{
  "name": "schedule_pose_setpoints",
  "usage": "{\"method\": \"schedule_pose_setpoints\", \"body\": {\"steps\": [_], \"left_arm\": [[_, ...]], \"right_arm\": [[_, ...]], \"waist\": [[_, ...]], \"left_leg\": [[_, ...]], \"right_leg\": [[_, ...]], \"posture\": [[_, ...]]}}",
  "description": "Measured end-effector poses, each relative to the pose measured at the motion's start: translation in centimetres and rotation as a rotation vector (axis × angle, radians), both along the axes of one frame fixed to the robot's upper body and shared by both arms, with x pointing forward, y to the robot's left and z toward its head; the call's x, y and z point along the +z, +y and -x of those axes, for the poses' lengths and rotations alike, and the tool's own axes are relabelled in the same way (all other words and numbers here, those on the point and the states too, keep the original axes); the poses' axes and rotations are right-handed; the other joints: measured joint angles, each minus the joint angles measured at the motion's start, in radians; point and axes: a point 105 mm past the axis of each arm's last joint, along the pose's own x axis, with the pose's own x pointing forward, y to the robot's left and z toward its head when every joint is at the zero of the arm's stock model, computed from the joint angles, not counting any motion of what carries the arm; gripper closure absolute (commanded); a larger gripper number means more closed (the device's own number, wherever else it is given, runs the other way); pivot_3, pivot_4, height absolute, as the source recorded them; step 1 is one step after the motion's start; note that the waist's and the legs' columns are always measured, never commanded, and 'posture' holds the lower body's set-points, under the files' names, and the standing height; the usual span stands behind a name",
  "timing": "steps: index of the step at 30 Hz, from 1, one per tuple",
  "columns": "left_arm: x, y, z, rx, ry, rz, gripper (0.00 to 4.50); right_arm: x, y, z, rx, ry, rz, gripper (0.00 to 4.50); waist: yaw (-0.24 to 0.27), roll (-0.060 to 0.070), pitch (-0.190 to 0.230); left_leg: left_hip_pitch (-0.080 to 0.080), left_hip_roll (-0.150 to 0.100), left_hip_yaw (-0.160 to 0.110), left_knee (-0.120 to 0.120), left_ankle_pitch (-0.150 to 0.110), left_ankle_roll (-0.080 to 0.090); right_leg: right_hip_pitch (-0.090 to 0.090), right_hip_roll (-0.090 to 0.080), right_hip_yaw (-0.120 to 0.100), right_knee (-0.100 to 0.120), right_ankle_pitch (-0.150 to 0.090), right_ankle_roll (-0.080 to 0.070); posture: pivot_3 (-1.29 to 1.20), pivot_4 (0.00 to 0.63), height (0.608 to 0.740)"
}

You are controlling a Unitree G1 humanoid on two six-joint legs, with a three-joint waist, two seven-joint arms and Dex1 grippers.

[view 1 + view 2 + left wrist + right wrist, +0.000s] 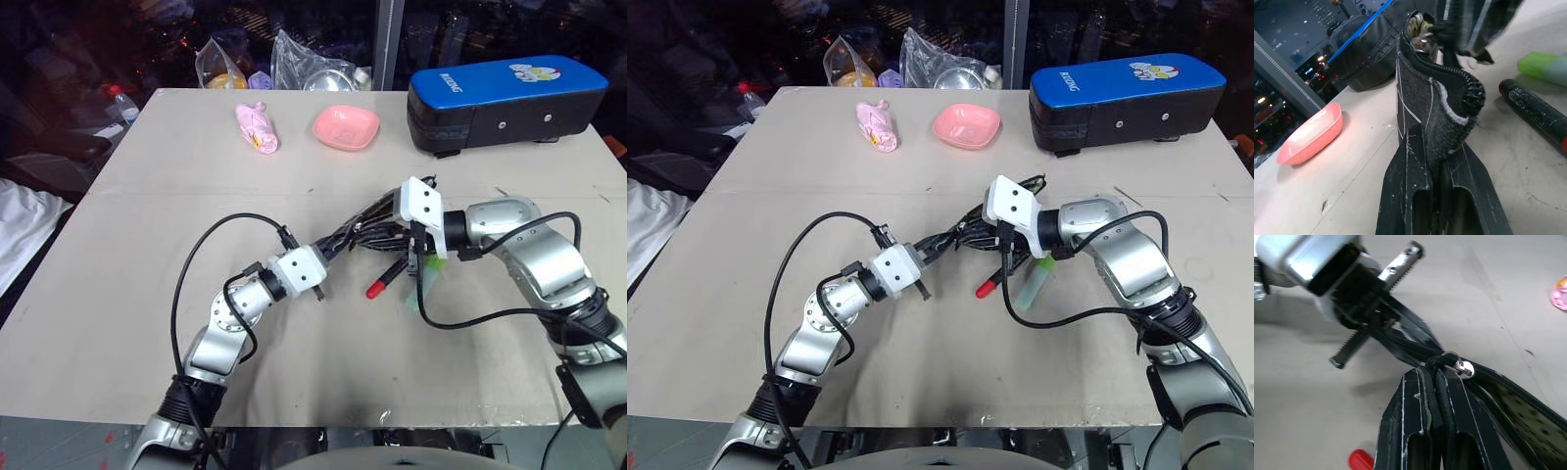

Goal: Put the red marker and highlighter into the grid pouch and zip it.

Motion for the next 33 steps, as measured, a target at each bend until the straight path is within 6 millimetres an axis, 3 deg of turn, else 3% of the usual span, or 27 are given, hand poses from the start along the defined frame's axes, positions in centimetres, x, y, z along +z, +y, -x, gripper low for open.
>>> {"method": "schedule_pose_setpoints", "body": {"steps": [3, 9, 15, 20, 23, 25, 29, 33], "left_arm": [[-0.1, 0.0, -0.1, 0.003, 0.005, 0.004, 4.50], [0.1, 0.0, -0.6, 0.019, 0.012, 0.023, 4.50], [0.1, 0.3, -0.8, 0.028, 0.025, 0.035, 4.50], [0.1, 0.3, -0.8, 0.026, 0.026, 0.034, 4.50], [0.1, 0.4, -0.8, 0.027, 0.025, 0.029, 4.50], [0.1, 0.5, -0.9, 0.028, 0.025, 0.024, 4.50], [0.0, 0.5, -0.8, 0.028, 0.027, 0.022, 4.50], [-0.1, 0.5, -0.7, 0.021, 0.037, 0.025, 4.50]], "right_arm": [[-0.1, 0.0, 0.2, 0.004, 0.004, 0.001, 3.60], [1.2, -1.2, -0.1, -0.083, 0.003, -0.094, 0.74], [1.3, -4.2, 1.4, -0.167, 0.109, -0.145, 0.74], [1.6, -6.0, 1.3, -0.287, 0.139, -0.216, 0.74], [-1.7, -8.3, 1.7, -0.418, 0.200, -0.108, 1.59], [-3.8, -9.5, 1.6, -0.535, 0.224, -0.058, 2.61], [-5.1, -8.2, 2.2, -0.575, 0.196, -0.101, 4.44], [-3.0, -7.5, 1.3, -0.568, 0.072, -0.126, 4.44]], "waist": [[0.000, 0.000, 0.000], [0.003, 0.000, 0.001], [0.000, -0.001, 0.002], [0.000, -0.001, 0.002], [0.008, -0.002, 0.002], [0.005, -0.002, 0.003], [-0.004, -0.002, 0.004], [-0.001, -0.003, 0.005]], "left_leg": [[0.000, 0.000, 0.000, 0.000, 0.000, 0.000], [-0.001, 0.000, 0.000, 0.000, 0.000, 0.000], [-0.001, 0.000, 0.000, 0.000, 0.000, 0.000], [0.000, 0.000, -0.001, 0.000, 0.000, 0.000], [-0.002, 0.000, -0.001, 0.000, 0.000, 0.000], [-0.001, -0.001, -0.001, 0.000, 0.000, -0.001], [0.000, 0.000, -0.001, 0.000, 0.001, -0.002], [0.000, 0.000, -0.002, 0.000, 0.001, -0.002]], "right_leg": [[0.000, 0.000, 0.000, 0.000, 0.000, 0.000], [0.000, 0.000, 0.000, 0.000, 0.000, 0.000], [0.000, -0.001, 0.000, 0.000, 0.000, 0.000], [0.000, 0.000, -0.001, 0.000, 0.000, 0.000], [0.000, -0.001, -0.001, -0.002, 0.000, 0.000], [0.000, -0.001, 0.000, -0.001, 0.000, 0.000], [0.000, 0.001, 0.001, 0.000, 0.000, 0.001], [0.000, 0.002, 0.000, 0.000, 0.000, 0.001]], "posture": [[0.00, 0.150, 0.740], [0.00, 0.150, 0.740], [0.00, 0.150, 0.740], [0.00, 0.150, 0.740], [0.00, 0.150, 0.740], [0.00, 0.150, 0.740], [0.00, 0.150, 0.740], [0.00, 0.150, 0.740]]}}
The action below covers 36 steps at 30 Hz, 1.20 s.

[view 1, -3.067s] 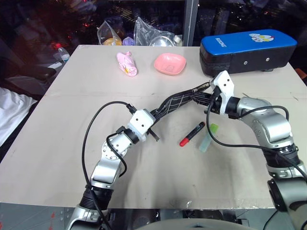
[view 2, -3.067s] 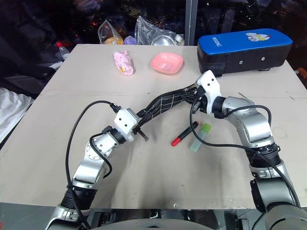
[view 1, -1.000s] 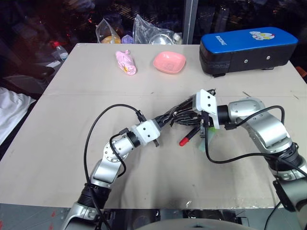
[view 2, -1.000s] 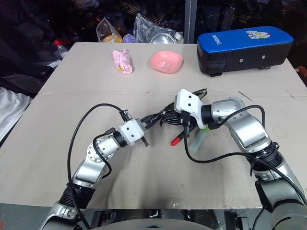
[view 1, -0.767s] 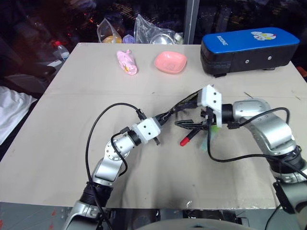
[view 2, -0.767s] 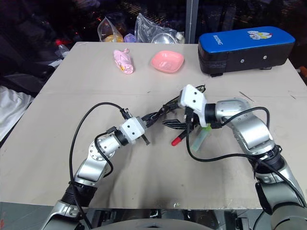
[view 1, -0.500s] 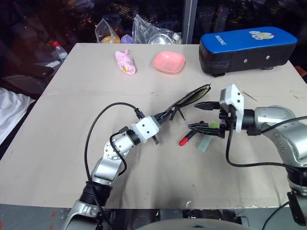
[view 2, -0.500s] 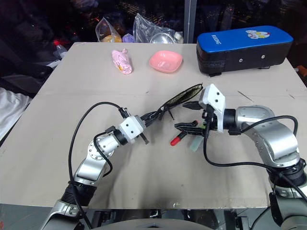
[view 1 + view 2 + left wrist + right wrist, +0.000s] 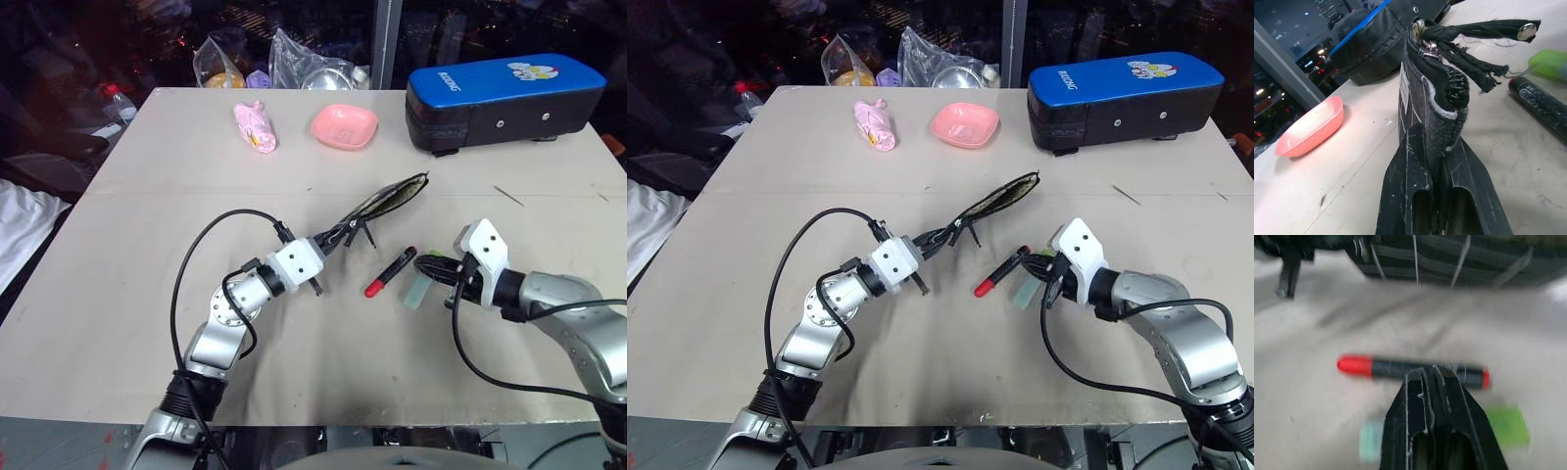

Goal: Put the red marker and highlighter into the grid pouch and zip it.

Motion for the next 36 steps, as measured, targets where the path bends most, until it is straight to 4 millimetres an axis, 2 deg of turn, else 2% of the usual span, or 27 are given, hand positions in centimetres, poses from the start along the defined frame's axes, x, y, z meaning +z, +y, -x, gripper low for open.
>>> {"method": "schedule_pose_setpoints", "body": {"steps": [4, 7, 9, 11, 17, 20, 22, 25, 27, 28, 32, 33, 36], "left_arm": [[0.0, 0.0, 0.1, -0.016, 0.003, -0.004, 4.50], [0.0, -0.2, 0.2, -0.029, -0.002, -0.011, 4.50], [0.0, -0.2, 0.3, -0.039, -0.009, -0.017, 4.50], [0.0, -0.6, 0.5, -0.057, -0.013, -0.016, 4.50], [-0.2, -0.9, 0.6, -0.073, -0.012, -0.021, 4.50], [-0.3, -0.9, 0.6, -0.072, -0.010, -0.024, 4.50], [-0.2, -0.9, 0.5, -0.072, -0.013, -0.026, 4.50], [-0.2, -0.9, 0.5, -0.073, -0.017, -0.033, 4.50], [-0.2, -0.9, 0.4, -0.073, -0.019, -0.035, 4.50], [-0.2, -1.0, 0.4, -0.073, -0.020, -0.036, 4.50], [-0.2, -0.9, 0.4, -0.068, -0.021, -0.039, 4.50], [-0.2, -0.9, 0.4, -0.065, -0.020, -0.038, 4.50], [-0.2, -0.8, 0.3, -0.058, -0.019, -0.034, 4.50]], "right_arm": [[2.9, 0.1, -2.2, -0.008, -0.127, 0.024, 4.44], [3.7, 0.1, -3.5, -0.014, -0.160, 0.033, 4.44], [3.5, 0.8, -5.2, -0.011, -0.158, 0.041, 4.44], [2.9, 1.2, -6.1, -0.007, -0.148, 0.052, 4.44], [1.7, 2.5, -7.6, 0.037, -0.125, 0.069, 4.44], [0.6, 3.0, -8.1, 0.097, -0.138, 0.168, 4.44], [-0.4, 3.3, -8.2, 0.181, -0.186, 0.295, 4.44], [-0.6, 4.0, -8.5, 0.319, -0.337, 0.477, 3.55], [-0.3, 4.5, -8.6, 0.409, -0.462, 0.580, 2.51], [-0.2, 4.6, -8.8, 0.429, -0.503, 0.610, 2.16], [0.0, 5.1, -9.0, 0.461, -0.610, 0.645, 0.32], [0.1, 5.2, -9.0, 0.471, -0.634, 0.656, 0.02], [0.6, 5.0, -9.0, 0.470, -0.680, 0.657, 0.02]], "waist": [[0.001, 0.000, 0.001], [0.002, 0.000, 0.001], [-0.001, 0.000, 0.001], [0.000, 0.000, 0.001], [0.001, 0.000, 0.001], [0.001, 0.000, 0.002], [0.000, 0.001, 0.002], [0.000, 0.001, 0.002], [-0.002, 0.001, 0.002], [-0.002, 0.001, 0.002], [0.000, 0.001, 0.002], [0.000, 0.001, 0.002], [0.000, 0.001, 0.002]], "left_leg": [[0.000, 0.000, 0.000, 0.000, 0.000, 0.000], [0.000, 0.000, 0.000, 0.000, 0.001, -0.002], [0.000, 0.000, 0.001, 0.000, 0.002, -0.003], [0.000, 0.000, 0.001, 0.000, 0.002, -0.003], [-0.002, 0.000, 0.003, 0.000, 0.002, -0.004], [-0.001, 0.000, 0.003, 0.000, 0.002, -0.004], [-0.002, 0.000, 0.004, 0.000, 0.002, -0.004], [-0.002, 0.000, 0.007, 0.000, 0.002, -0.004], [-0.001, 0.001, 0.008, 0.000, 0.003, -0.004], [-0.001, 0.001, 0.009, 0.000, 0.003, -0.004], [-0.001, 0.002, 0.010, 0.000, 0.003, -0.004], [-0.001, 0.002, 0.010, 0.000, 0.003, -0.004], [-0.001, 0.002, 0.012, 0.001, 0.003, -0.004]], "right_leg": [[0.000, 0.001, 0.000, 0.000, 0.000, 0.000], [0.000, 0.000, 0.000, 0.000, 0.000, 0.000], [0.000, 0.000, 0.000, 0.000, 0.000, 0.000], [0.000, 0.001, 0.000, 0.000, 0.000, 0.000], [-0.002, 0.001, 0.001, 0.000, 0.000, 0.000], [-0.003, 0.001, 0.001, 0.001, 0.000, 0.000], [-0.004, 0.001, 0.002, 0.001, 0.000, 0.000], [-0.005, 0.001, 0.003, 0.001, 0.000, 0.000], [-0.006, 0.001, 0.005, 0.002, 0.000, 0.000], [-0.006, 0.001, 0.005, 0.001, 0.000, 0.000], [-0.006, 0.001, 0.006, 0.001, 0.000, 0.000], [-0.006, 0.001, 0.006, 0.001, 0.000, 0.000], [-0.006, 0.000, 0.007, 0.002, 0.000, 0.000]], "posture": [[0.00, 0.150, 0.740], [0.00, 0.150, 0.740], [0.00, 0.150, 0.740], [0.00, 0.150, 0.740], [0.00, 0.150, 0.740], [0.00, 0.150, 0.740], [0.00, 0.150, 0.740], [0.00, 0.150, 0.740], [0.00, 0.150, 0.740], [0.00, 0.150, 0.740], [0.00, 0.150, 0.740], [0.00, 0.150, 0.740], [0.00, 0.150, 0.740]]}}
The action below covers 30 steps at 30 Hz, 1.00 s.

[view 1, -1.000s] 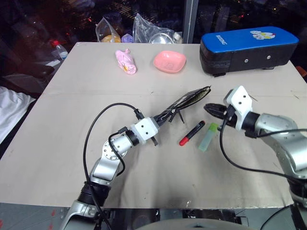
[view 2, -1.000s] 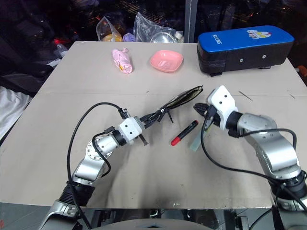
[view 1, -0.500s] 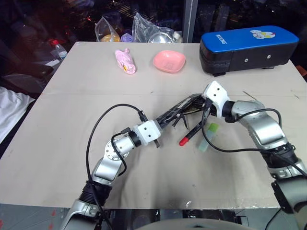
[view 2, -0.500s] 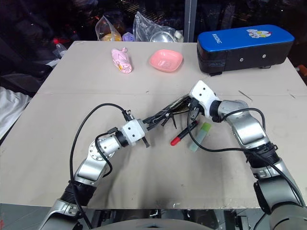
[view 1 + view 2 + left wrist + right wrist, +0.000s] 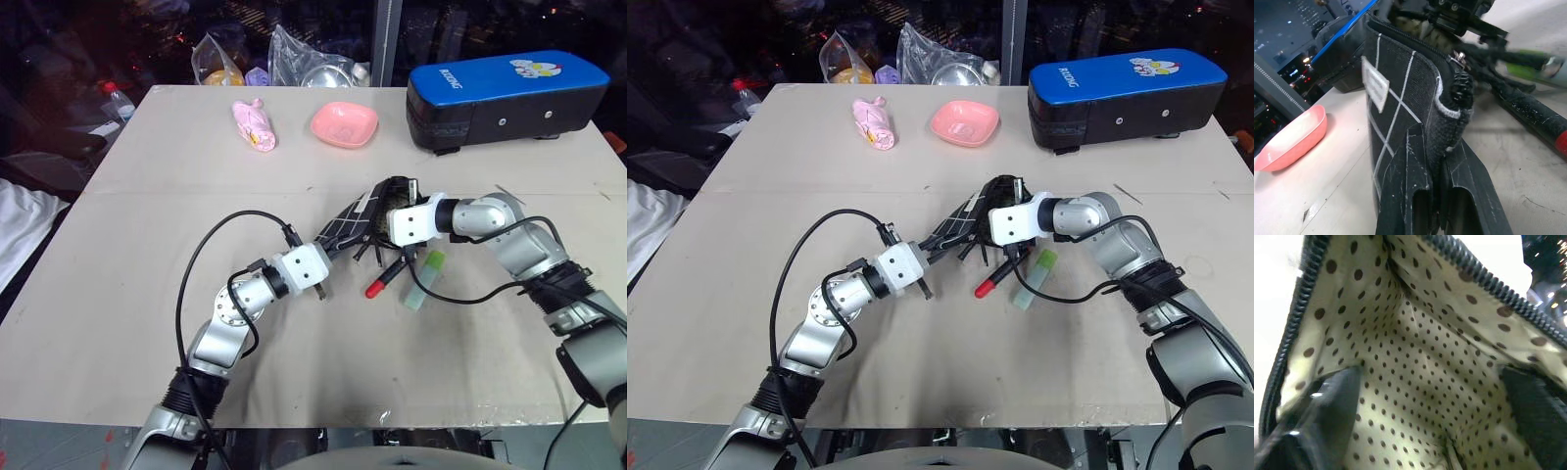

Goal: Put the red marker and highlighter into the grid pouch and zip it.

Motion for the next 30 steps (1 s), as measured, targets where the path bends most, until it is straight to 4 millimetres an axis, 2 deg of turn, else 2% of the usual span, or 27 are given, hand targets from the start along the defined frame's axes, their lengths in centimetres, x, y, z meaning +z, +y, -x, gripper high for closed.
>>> {"method": "schedule_pose_setpoints", "body": {"steps": [4, 6, 8, 13, 15, 18, 24, 28, 30], "left_arm": [[0.0, 0.1, 0.0, 0.002, 0.001, 0.000, 4.50], [0.1, 0.3, -0.2, 0.008, 0.000, -0.005, 4.50], [0.1, 1.0, -0.5, 0.027, 0.004, -0.004, 4.50], [0.4, 1.6, -1.0, 0.029, 0.007, -0.002, 4.50], [0.4, 1.7, -1.2, 0.029, 0.009, -0.008, 4.50], [0.5, 2.0, -1.2, 0.026, 0.006, -0.018, 4.50], [0.7, 2.2, -1.1, 0.018, 0.008, -0.017, 4.50], [0.6, 2.1, -1.0, 0.008, 0.006, -0.019, 4.50], [0.6, 2.1, -1.0, 0.008, 0.006, -0.019, 4.50]], "right_arm": [[1.8, -1.2, 0.6, -0.027, 0.009, -0.100, 0.02], [2.6, -2.2, 2.4, -0.056, 0.156, -0.229, 0.02], [2.5, -3.1, 4.0, -0.077, 0.310, -0.275, 0.02], [1.6, -4.6, 7.7, -0.120, 0.642, -0.301, 0.02], [0.5, -5.1, 8.6, -0.146, 0.734, -0.298, 0.02], [-1.6, -6.9, 10.0, -0.166, 0.801, -0.213, 0.02], [-2.4, -9.2, 9.4, -0.129, 0.723, -0.058, 0.02], [-2.9, -9.8, 7.0, -0.091, 0.660, 0.040, 0.02], [-3.2, -9.8, 6.5, -0.079, 0.659, 0.061, 0.02]], "waist": [[0.004, 0.000, 0.000], [0.009, 0.000, 0.000], [0.010, 0.000, 0.000], [0.000, 0.000, 0.000], [0.002, 0.000, 0.000], [0.005, 0.000, 0.000], [-0.001, 0.000, 0.000], [0.000, 0.000, 0.000], [0.002, 0.000, 0.000]], "left_leg": [[0.000, 0.000, 0.000, 0.000, 0.000, 0.000], [-0.001, 0.000, -0.002, 0.000, 0.000, 0.000], [-0.001, 0.000, -0.002, 0.000, 0.000, 0.000], [0.000, 0.000, -0.003, 0.000, -0.001, 0.002], [0.000, 0.000, -0.003, 0.000, -0.002, 0.003], [-0.001, -0.001, -0.003, 0.000, -0.001, 0.001], [0.001, -0.001, -0.002, 0.001, 0.000, 0.000], [0.002, 0.000, -0.001, 0.001, 0.000, 0.000], [0.002, 0.000, 0.000, 0.001, 0.000, 0.000]], "right_leg": [[0.000, 0.000, 0.000, 0.000, 0.000, 0.000], [0.000, 0.000, -0.001, -0.001, 0.000, 0.000], [0.000, -0.001, -0.001, 0.000, 0.000, 0.000], [0.000, 0.000, -0.001, 0.000, 0.000, 0.000], [0.001, 0.000, -0.001, 0.000, 0.000, 0.000], [0.000, 0.000, -0.001, 0.000, 0.000, 0.000], [0.001, 0.002, 0.001, 0.000, 0.000, 0.000], [0.001, 0.006, 0.002, 0.000, 0.000, 0.000], [0.001, 0.006, 0.002, 0.000, 0.000, 0.000]], "posture": [[0.00, 0.150, 0.740], [0.00, 0.150, 0.740], [0.00, 0.150, 0.740], [0.00, 0.150, 0.740], [0.00, 0.150, 0.740], [0.00, 0.150, 0.740], [0.00, 0.150, 0.740], [0.00, 0.150, 0.740], [0.00, 0.150, 0.740]]}}
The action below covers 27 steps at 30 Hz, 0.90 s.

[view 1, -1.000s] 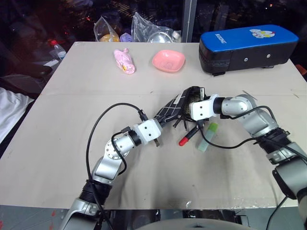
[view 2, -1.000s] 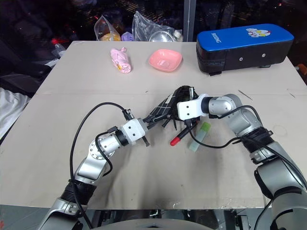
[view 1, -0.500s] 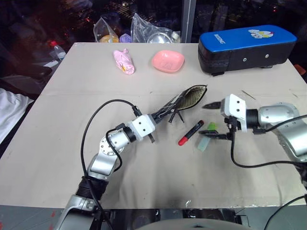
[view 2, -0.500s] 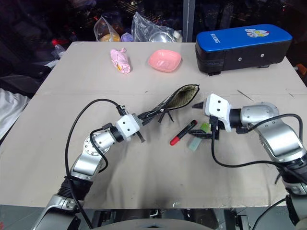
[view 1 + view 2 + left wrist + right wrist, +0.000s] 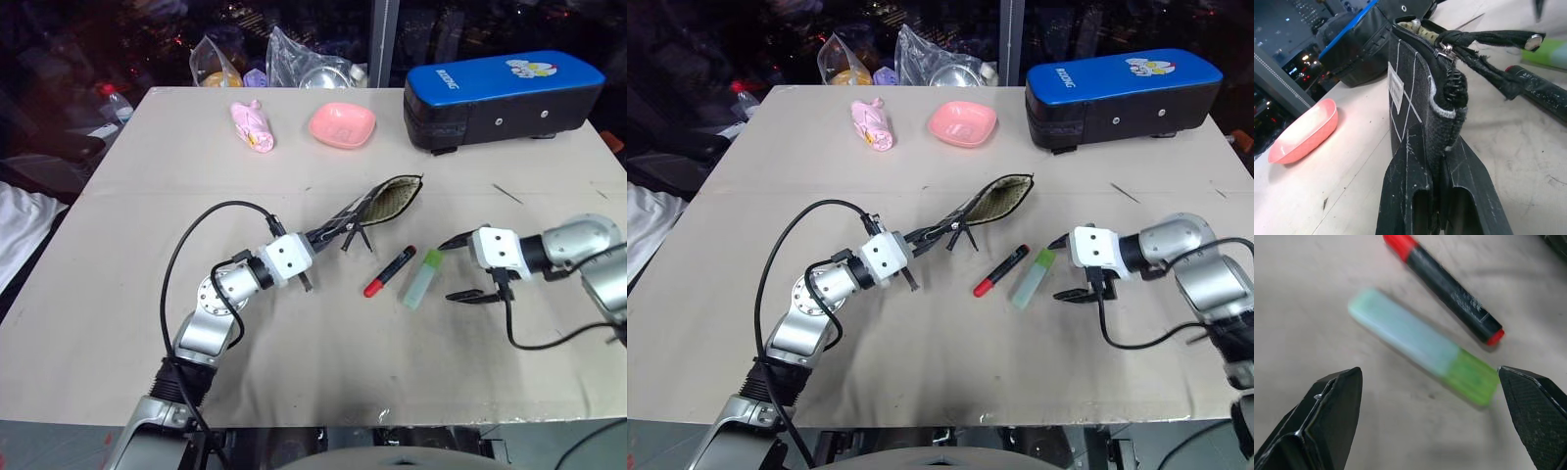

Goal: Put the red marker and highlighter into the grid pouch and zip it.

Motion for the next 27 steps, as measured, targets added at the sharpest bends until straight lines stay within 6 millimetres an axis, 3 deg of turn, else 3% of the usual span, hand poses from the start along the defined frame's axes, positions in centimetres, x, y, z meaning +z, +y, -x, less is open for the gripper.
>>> {"method": "schedule_pose_setpoints", "body": {"steps": [6, 13, 23, 26, 27], "left_arm": [[-0.2, 0.4, 0.1, 0.014, 0.005, 0.002, 4.50], [-0.5, 0.7, 0.5, 0.043, 0.008, 0.022, 4.50], [-0.7, 0.8, 0.9, 0.076, 0.003, 0.024, 4.50], [-0.6, 0.8, 1.0, 0.078, -0.001, 0.023, 4.50], [-0.6, 0.8, 1.0, 0.079, -0.004, 0.023, 4.50]], "right_arm": [[0.1, 0.9, -2.0, 0.091, -0.010, 0.058, 0.02], [-0.5, 1.4, -2.9, 0.183, 0.058, 0.141, 0.02], [-1.3, 1.7, -3.9, 0.176, 0.171, 0.224, 0.02], [-1.2, 1.5, -4.0, 0.168, 0.187, 0.238, 0.75], [-1.2, 1.3, -3.9, 0.163, 0.193, 0.244, 1.31]], "waist": [[0.000, 0.001, 0.000], [-0.001, 0.001, 0.000], [-0.001, 0.001, 0.000], [0.002, 0.001, 0.000], [0.004, 0.001, 0.000]], "left_leg": [[0.000, 0.000, 0.003, 0.000, 0.000, 0.000], [0.001, 0.001, 0.005, 0.000, 0.000, 0.000], [0.002, 0.001, 0.009, 0.000, 0.000, 0.000], [0.002, 0.001, 0.009, 0.001, 0.000, 0.000], [0.002, 0.001, 0.009, 0.001, 0.000, 0.000]], "right_leg": [[0.000, -0.001, 0.001, 0.000, 0.000, 0.000], [0.000, -0.004, 0.001, 0.001, 0.000, 0.000], [-0.001, -0.005, 0.001, 0.002, 0.000, 0.000], [0.000, -0.006, 0.001, 0.002, 0.000, 0.000], [0.000, -0.006, 0.001, 0.002, 0.000, 0.000]], "posture": [[0.00, 0.150, 0.740], [0.00, 0.150, 0.740], [0.00, 0.150, 0.740], [0.00, 0.150, 0.740], [0.00, 0.150, 0.740]]}}
